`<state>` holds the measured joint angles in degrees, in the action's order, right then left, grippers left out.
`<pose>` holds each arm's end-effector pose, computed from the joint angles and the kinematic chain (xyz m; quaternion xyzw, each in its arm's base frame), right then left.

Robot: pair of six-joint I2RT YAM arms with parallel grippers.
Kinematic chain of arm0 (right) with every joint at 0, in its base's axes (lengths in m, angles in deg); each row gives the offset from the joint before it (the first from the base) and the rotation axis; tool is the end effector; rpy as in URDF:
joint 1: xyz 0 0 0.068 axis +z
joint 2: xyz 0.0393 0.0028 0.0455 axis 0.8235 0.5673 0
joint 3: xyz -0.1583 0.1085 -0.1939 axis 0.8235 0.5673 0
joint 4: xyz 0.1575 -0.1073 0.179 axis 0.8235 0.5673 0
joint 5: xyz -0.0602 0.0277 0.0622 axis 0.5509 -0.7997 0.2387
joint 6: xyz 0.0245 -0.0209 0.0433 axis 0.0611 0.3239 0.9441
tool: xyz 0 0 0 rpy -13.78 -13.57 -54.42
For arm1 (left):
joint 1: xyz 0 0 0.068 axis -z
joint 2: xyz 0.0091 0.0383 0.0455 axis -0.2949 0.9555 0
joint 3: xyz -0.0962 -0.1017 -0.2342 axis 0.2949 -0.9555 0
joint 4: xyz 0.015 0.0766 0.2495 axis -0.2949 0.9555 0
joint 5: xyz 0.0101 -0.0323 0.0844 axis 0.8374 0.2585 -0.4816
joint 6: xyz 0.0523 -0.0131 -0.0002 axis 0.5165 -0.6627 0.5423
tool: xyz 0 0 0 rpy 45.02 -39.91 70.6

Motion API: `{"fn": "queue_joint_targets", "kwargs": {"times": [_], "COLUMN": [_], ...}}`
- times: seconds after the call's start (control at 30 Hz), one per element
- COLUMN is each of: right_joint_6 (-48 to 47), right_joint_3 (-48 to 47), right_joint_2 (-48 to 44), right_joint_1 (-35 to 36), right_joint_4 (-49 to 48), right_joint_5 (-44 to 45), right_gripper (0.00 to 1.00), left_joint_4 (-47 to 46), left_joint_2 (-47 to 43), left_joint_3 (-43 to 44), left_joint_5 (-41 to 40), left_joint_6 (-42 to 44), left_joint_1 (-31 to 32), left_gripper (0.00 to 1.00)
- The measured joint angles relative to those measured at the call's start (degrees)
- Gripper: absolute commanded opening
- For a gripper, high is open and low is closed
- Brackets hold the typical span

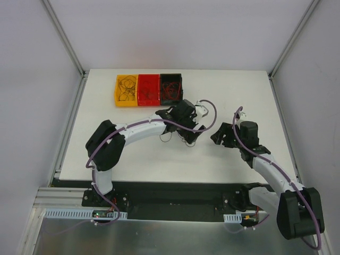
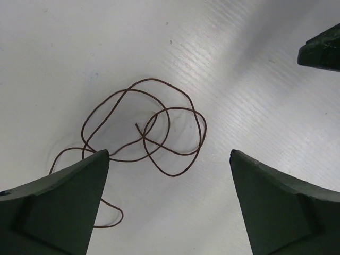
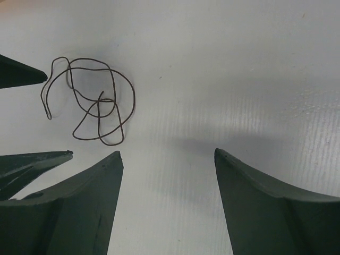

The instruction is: Untangle the cables

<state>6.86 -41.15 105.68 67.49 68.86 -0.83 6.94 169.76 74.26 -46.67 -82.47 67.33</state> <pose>0.2075 0.0534 0.2013 -0.0941 0.8545 0.1928 0.4730 0.2701 -0.3288 0.2328 0.4187 0.8080 -0.2045 0.3605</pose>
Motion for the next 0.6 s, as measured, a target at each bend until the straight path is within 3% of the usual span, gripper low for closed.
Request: {"fn": "queue_joint_targets", "kwargs": {"times": [0.4,0.6], "right_joint_6": [0.61,0.68], "right_joint_3": [1.27,1.79], "right_joint_2": [-0.70,-0.72], "right_joint_1": [-1.60,-1.86], "right_joint_4": [-2.12,-2.34], "right_joint_5": [-1.18,-1.53], "right_gripper": [0.72,0.72], "left_joint_4": [1.36,3.15], "left_joint_2": [5.40,10.27], "left_joint_3": [0.92,3.17], "left_joint_5": [3.65,5.70], "left_joint_6": [11.50,16.35], "left_joint_1": [0.11,-0.11], "left_gripper": [0.95,0.73]}}
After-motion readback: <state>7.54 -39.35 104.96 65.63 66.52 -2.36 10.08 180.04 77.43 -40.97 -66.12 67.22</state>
